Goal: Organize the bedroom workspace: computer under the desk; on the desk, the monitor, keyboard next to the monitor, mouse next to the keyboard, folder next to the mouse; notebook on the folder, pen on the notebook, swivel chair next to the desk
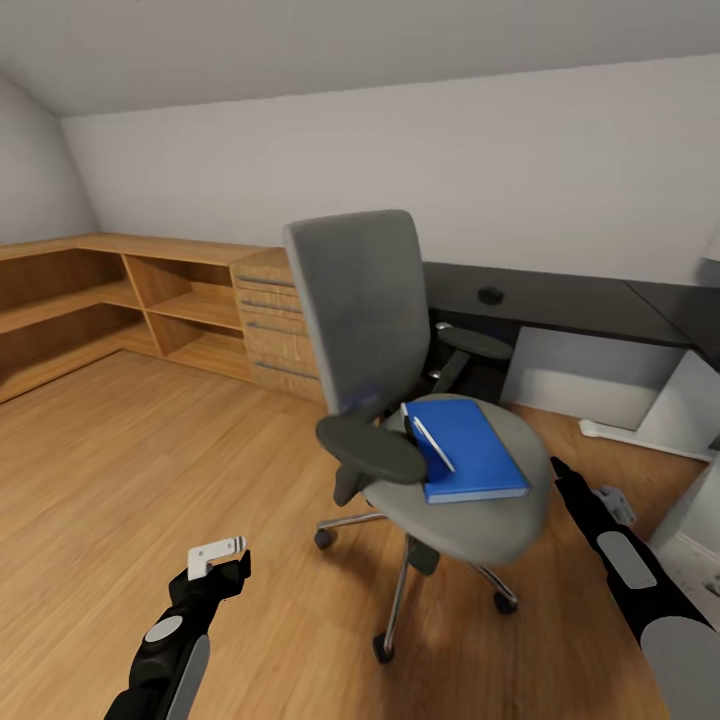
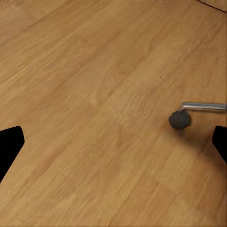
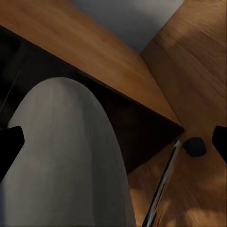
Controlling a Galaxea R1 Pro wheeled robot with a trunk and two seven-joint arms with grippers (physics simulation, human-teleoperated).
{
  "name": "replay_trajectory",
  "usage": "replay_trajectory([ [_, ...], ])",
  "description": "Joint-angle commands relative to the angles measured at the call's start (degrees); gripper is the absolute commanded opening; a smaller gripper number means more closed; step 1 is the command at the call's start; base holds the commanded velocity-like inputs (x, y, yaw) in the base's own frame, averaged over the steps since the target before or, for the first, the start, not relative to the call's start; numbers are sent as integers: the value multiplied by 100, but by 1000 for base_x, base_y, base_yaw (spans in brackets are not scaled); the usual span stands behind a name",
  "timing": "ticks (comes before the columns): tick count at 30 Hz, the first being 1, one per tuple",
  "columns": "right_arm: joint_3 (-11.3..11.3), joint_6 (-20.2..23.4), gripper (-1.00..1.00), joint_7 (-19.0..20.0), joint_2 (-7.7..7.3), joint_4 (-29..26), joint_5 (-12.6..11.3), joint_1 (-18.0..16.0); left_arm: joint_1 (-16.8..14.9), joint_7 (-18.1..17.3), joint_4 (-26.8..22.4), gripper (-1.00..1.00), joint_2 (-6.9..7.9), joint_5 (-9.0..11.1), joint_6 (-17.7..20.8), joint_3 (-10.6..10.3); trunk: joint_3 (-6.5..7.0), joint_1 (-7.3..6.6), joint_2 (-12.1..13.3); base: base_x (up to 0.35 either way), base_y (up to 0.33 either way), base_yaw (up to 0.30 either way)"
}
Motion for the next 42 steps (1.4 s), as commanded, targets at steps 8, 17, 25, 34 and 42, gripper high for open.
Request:
replay_trajectory([
  [8, -21, 22, 100, 27, -6, 3, -56, -3, -2, 30, -6, 100, 0, 62, 28, 2, -5, 2, -2, 171, 0, 0],
  [17, -26, 29, 100, 14, -85, 19, -50, -3, -2, 29, -6, 100, 0, 67, 30, 3, -5, 2, -2, 131, 0, 0],
  [25, -21, 34, 100, 17, -190, 279, -57, -3, -2, 31, -6, 100, 0, 70, 30, 5, -5, 2, -2, 70, 0, 0],
  [34, -18, 332, 100, 22, -188, 301, -65, -3, -2, 29, -6, 100, 0, 62, 30, 3, -5, 2, -2, 1, 0, 0],
  [42, -8, 484, 100, 27, -181, 296, -65, -3, -2, 29, -6, 100, 0, 62, 30, 4, -5, 2, -2, 0, 0, 0],
])
